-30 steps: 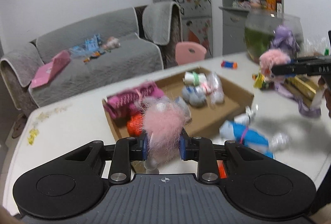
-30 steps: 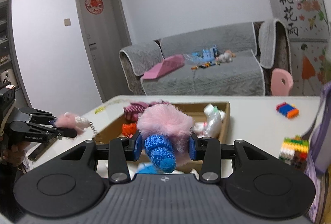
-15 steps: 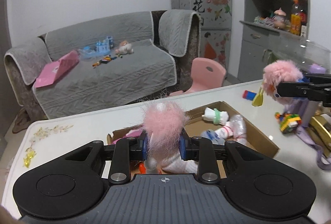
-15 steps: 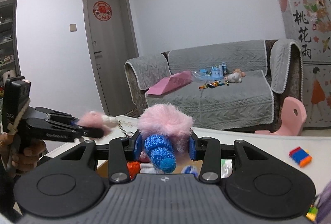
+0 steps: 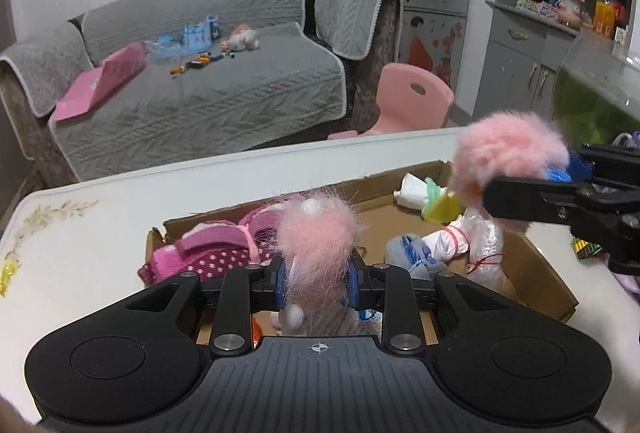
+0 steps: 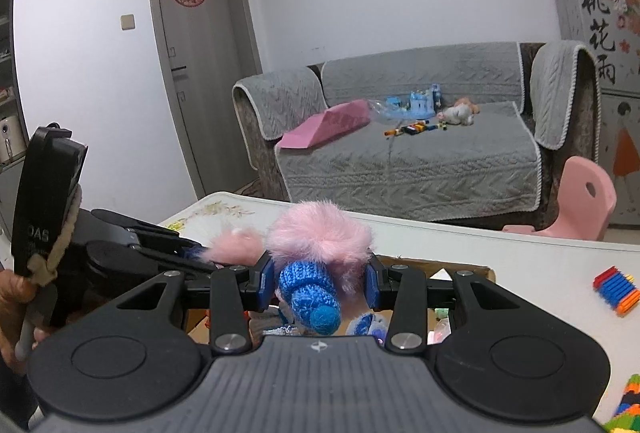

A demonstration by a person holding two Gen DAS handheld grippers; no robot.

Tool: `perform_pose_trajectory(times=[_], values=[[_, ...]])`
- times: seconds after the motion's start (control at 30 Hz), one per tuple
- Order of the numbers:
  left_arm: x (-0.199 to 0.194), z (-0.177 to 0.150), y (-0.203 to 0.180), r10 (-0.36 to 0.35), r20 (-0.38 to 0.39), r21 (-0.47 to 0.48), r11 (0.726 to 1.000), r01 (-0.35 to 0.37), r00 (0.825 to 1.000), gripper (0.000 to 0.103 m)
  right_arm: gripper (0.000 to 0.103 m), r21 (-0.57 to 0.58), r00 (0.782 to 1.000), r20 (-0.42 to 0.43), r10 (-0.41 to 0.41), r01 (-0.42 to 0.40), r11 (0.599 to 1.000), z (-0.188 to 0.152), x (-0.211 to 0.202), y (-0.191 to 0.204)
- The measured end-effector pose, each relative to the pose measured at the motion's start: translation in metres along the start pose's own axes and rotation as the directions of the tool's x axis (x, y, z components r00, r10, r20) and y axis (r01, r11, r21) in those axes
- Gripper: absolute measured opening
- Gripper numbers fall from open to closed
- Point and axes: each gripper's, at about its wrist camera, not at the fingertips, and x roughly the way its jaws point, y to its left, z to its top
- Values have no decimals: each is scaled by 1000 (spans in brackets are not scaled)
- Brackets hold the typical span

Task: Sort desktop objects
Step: 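Carry both held pink items over the cardboard box, then lower both items into the box and open both grippers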

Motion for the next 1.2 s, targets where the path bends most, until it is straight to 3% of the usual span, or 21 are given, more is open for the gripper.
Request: perform_pose_trajectory(times=[0.33, 0.87, 1.1, 1.2], values=[[25, -3, -4, 27, -58, 6, 1000, -27, 998, 34, 39, -13, 1000, -25, -17, 16, 1000, -4, 12, 1], [37, -9, -5, 64, -72, 42, 997, -61, 995, 34, 39, 6, 994, -104, -16, 17, 1000, -16, 34, -5], [37, -11, 4, 27, -82, 31, 999, -25, 996, 36, 40, 8, 986, -165, -4, 5, 1000, -24, 45, -8], [34, -12, 13, -15, -87, 0, 1000, 15, 996, 43, 45, 9, 985, -172, -7, 9, 1000, -26, 45, -8]])
